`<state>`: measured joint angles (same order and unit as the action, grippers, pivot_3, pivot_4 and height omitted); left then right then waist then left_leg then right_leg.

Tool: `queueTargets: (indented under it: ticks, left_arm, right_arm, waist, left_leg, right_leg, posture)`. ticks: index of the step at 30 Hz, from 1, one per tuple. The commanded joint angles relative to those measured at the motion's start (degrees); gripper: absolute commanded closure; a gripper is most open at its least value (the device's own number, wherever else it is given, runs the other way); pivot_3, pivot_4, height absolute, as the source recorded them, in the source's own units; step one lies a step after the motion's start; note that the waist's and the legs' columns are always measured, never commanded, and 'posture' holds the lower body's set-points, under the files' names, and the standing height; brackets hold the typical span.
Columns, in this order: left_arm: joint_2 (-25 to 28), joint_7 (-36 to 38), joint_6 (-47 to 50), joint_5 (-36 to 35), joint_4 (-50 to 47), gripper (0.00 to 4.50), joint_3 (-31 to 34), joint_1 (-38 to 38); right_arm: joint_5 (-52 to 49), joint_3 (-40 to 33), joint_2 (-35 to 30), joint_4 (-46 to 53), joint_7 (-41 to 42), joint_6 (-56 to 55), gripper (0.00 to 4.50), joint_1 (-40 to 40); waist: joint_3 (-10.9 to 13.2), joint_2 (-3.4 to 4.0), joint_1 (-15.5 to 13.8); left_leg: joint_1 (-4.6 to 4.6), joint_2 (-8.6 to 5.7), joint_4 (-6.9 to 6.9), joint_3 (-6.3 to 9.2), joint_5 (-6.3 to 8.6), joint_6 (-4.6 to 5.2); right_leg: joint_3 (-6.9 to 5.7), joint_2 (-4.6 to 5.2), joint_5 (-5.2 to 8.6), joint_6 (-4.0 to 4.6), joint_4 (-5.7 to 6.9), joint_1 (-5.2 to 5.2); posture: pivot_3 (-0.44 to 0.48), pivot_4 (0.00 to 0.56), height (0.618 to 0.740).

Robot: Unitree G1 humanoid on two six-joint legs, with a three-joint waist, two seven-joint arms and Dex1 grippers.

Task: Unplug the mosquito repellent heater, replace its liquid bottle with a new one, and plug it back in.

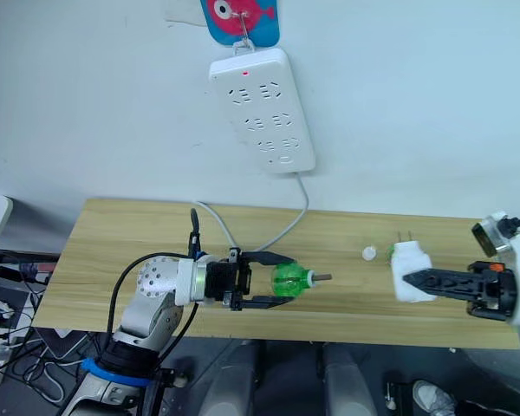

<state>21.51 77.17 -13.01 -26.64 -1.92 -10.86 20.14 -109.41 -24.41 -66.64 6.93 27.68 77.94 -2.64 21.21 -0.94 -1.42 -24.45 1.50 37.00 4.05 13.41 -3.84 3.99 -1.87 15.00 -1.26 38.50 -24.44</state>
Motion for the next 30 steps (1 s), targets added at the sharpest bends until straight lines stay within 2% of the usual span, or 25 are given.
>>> queueTargets:
  ticks: [1,10,23,30]
  left_arm:
    - [-0.4,0.6,-1.3,-0.1,-1.4,2.24,-0.6,0.8]
    - [-1.3,0.6,-1.3,1.2,-0.1,2.24,-1.5,2.0]
    - [-1.1,0.3,-1.4,1.7,2.1,2.24,-0.7,2.9]
    - [-1.8,-0.2,-1.7,2.7,3.1,2.24,-1.5,3.4]
  right_arm:
    - [-3.6,2.2,2.8,4.3,-4.5,-6.0,1.53,-0.8]
    - [-3.6,6.7,8.7,11.4,-8.6,-12.4,1.53,-3.0]
    - [-3.6,7.0,7.3,15.1,-6.6,-14.7,1.53,0.2]
    - [-3.6,8.5,8.1,16.2,-7.1,-16.1,1.53,-0.8]
  waist:
    - [0.0,0.00,0.0]
    - [0.0,0.00,-0.1]
    - [0.0,0.01,-0.1]
    - [0.0,0.01,-0.1]
  left_leg:
    - [0.05,0.00,0.01,0.03,0.00,0.00]
    - [-0.08,0.04,0.01,0.08,-0.01,-0.02]
    - [-0.09,0.07,0.02,0.10,-0.02,-0.02]
    - [-0.08,0.06,0.05,0.10,-0.02,-0.03]
  right_leg:
    - [-0.03,-0.02,0.00,0.00,-0.01,-0.02]
    - [-0.11,-0.01,0.00,0.00,0.04,-0.29]
    - [-0.10,0.01,0.00,0.00,0.06,-0.29]
    - [-0.10,0.00,0.00,0.00,0.09,-0.29]
  posture:
    - [0.171,0.365,0.740]
    - [0.174,0.363,0.740]
    - [0.170,0.351,0.740]
    - [0.169,0.350,0.740]
